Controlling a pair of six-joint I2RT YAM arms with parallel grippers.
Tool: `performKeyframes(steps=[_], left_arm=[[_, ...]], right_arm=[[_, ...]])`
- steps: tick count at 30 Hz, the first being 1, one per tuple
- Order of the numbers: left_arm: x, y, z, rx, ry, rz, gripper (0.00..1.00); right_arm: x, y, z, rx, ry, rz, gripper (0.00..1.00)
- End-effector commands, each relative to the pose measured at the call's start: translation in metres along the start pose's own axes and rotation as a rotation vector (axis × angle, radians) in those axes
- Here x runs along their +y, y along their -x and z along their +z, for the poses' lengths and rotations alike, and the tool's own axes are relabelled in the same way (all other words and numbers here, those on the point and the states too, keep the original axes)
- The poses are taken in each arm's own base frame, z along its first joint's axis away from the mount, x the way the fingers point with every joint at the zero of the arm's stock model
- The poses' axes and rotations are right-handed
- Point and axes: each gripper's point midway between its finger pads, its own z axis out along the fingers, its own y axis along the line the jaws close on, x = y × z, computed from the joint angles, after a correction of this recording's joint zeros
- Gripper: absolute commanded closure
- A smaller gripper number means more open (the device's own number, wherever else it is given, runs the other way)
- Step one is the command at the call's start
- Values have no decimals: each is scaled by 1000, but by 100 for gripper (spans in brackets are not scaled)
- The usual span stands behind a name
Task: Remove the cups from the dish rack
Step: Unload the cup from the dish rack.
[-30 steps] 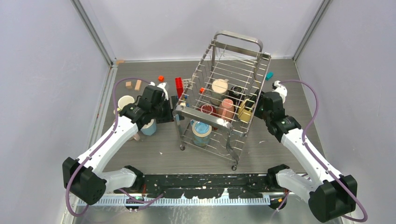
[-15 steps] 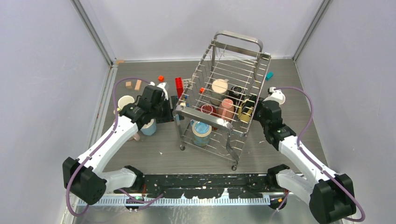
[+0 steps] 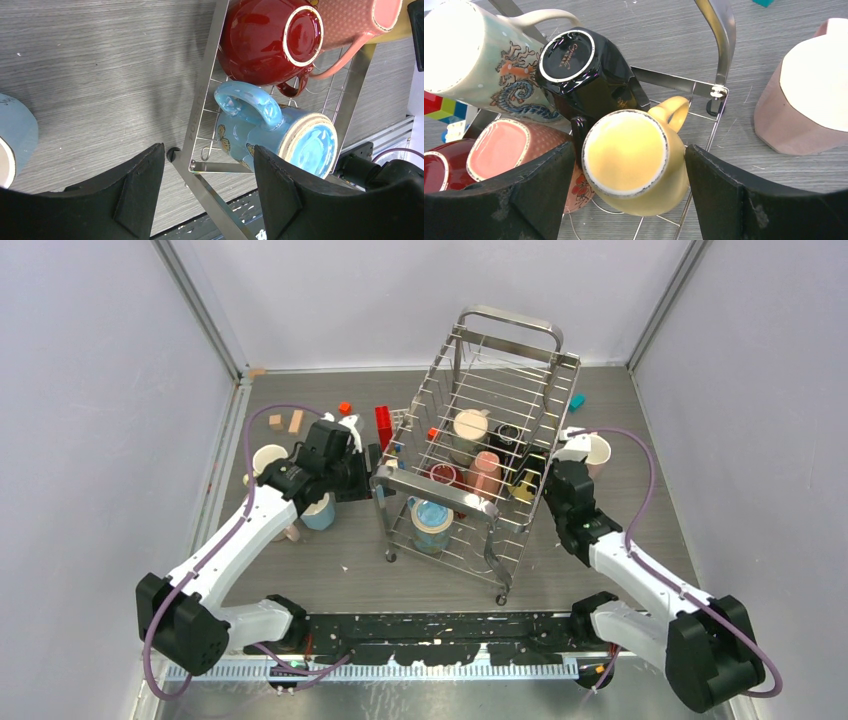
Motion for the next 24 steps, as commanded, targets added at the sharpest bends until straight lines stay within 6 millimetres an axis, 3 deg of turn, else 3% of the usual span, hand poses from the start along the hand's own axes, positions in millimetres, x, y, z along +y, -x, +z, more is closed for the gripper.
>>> performKeyframes(steps=[1, 13, 24], left_arm=[[-8, 12, -10, -32, -31, 20, 33], [-9, 12, -14, -37, -37, 23, 33], [-11, 13, -15, -38, -40, 24, 32]], right_arm=[[1, 19, 5, -81, -21, -36, 15], [-8, -3, 11, -23, -93, -71, 15], [-6, -9, 18, -9, -87, -71, 17]])
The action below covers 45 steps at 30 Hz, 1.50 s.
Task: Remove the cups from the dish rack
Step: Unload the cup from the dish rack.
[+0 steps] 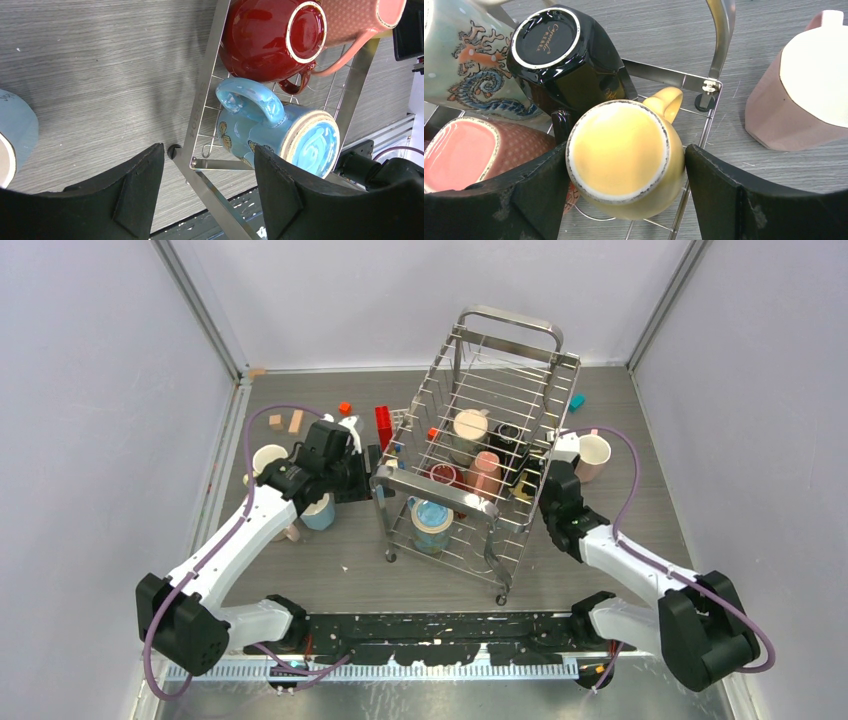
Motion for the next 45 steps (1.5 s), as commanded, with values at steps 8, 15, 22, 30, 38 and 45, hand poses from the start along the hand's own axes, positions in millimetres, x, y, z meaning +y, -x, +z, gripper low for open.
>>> performKeyframes(steps=[8, 15, 22, 30, 38, 45], left_arm=[[-12, 15, -16, -54, -43, 26, 32], [-15, 18, -20, -69, -53, 25, 32], [-15, 20, -22, -81, -52, 26, 32], [-16, 26, -33, -122, -48, 25, 32], [-18, 34, -42, -154, -54, 23, 32], [-21, 40, -52, -186, -64, 21, 32]], right_arm=[[4, 24, -6, -35, 3, 38, 38], [6, 52, -31, -72, 27, 93, 57], [4, 67, -45, -86, 19, 154, 63], [-2, 70, -54, -69, -19, 253, 66], [-7, 85, -66, -68, -52, 356, 67], [-18, 90, -76, -58, -115, 400, 68]])
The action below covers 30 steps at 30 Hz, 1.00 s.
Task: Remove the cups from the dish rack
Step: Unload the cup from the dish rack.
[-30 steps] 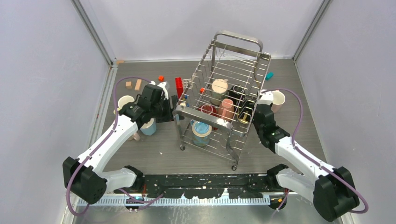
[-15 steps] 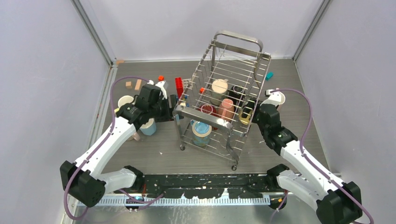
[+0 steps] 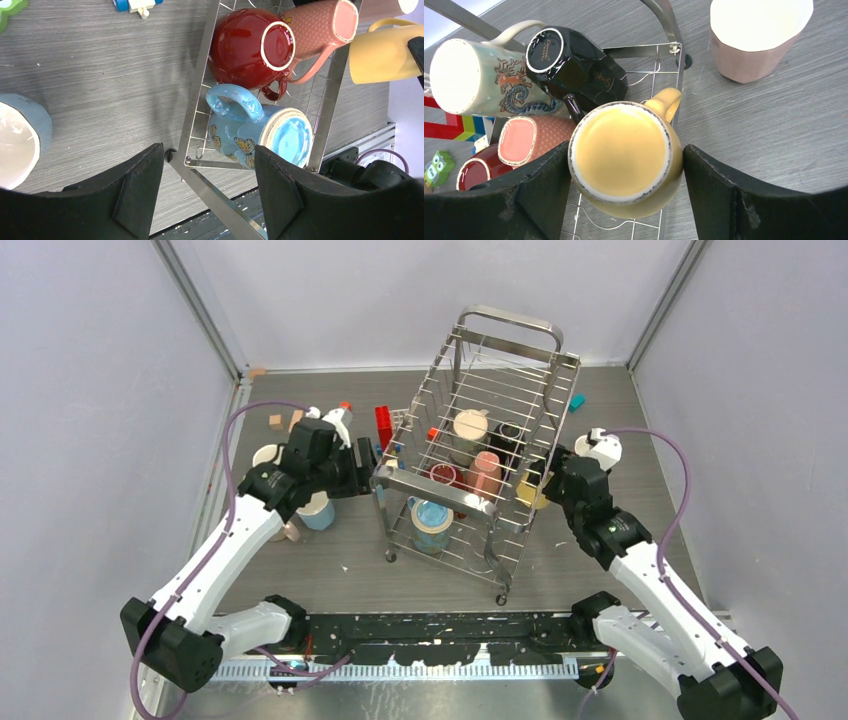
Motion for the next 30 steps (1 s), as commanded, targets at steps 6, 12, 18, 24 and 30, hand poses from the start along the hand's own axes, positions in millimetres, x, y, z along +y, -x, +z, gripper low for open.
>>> performKeyframes(steps=[6, 12, 18, 24, 30], left_arm=[[-18, 31, -31, -115, -44, 22, 32], [-24, 42, -44, -151, -52, 31, 32], [-31, 57, -59, -195, -55, 44, 32], [-40, 75, -72, -244, -62, 55, 32], [-51, 103, -89, -310, -55, 77, 32]], right_arm=[[-1, 62, -32, -151, -50, 137, 69], [-10, 83, -54, -176, -98, 121, 69], [-19, 108, -80, -217, -136, 109, 69], [-22, 133, -103, -250, -157, 98, 69], [-23, 159, -120, -297, -180, 79, 68]])
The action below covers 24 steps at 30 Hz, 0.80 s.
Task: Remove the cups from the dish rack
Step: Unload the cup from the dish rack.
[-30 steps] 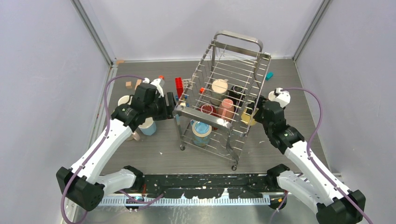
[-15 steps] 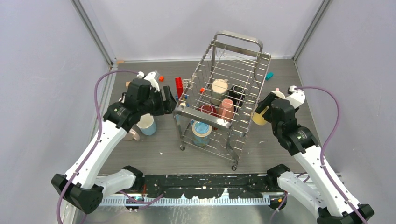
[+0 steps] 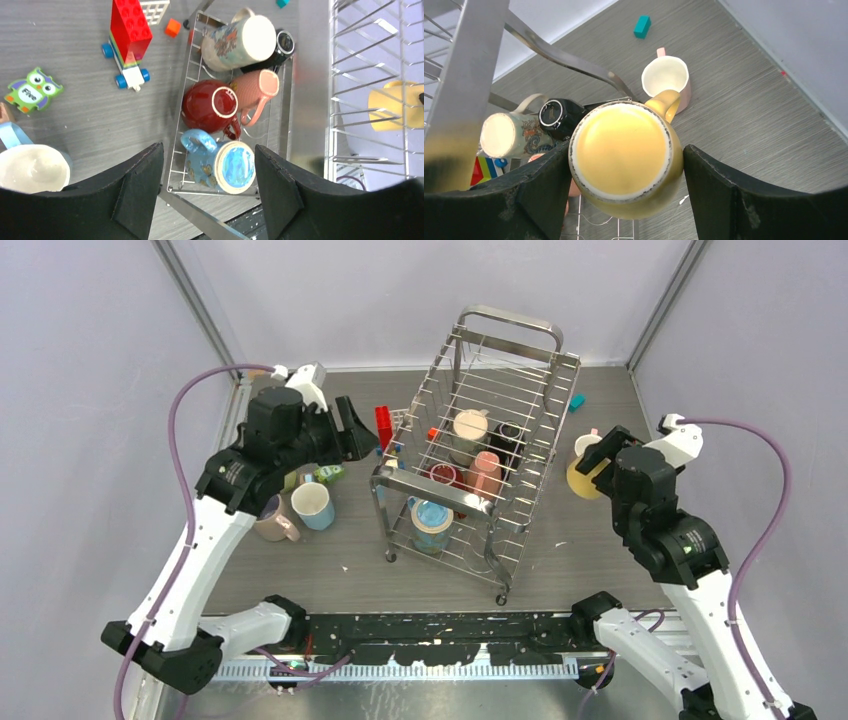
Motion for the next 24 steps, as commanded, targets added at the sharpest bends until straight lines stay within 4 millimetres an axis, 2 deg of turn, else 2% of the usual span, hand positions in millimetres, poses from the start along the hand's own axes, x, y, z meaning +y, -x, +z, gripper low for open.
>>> performKeyframes(steps=[1, 9, 16, 20, 24], left_arm=[[-8, 32, -11, -80, 8, 34, 32], [-36, 69, -23, -155, -63, 21, 32], [-58, 91, -29, -190, -137, 8, 32], [-72, 101, -30, -200, -187, 0, 32], [-89, 109, -27, -195, -257, -31, 32]], right_arm=[[1, 55, -17, -138, -9, 51, 68], [15, 109, -36, -217, 17, 54, 68], [36, 160, -51, -293, 57, 64, 68], [48, 183, -57, -323, 82, 64, 68], [68, 201, -60, -342, 139, 72, 67]])
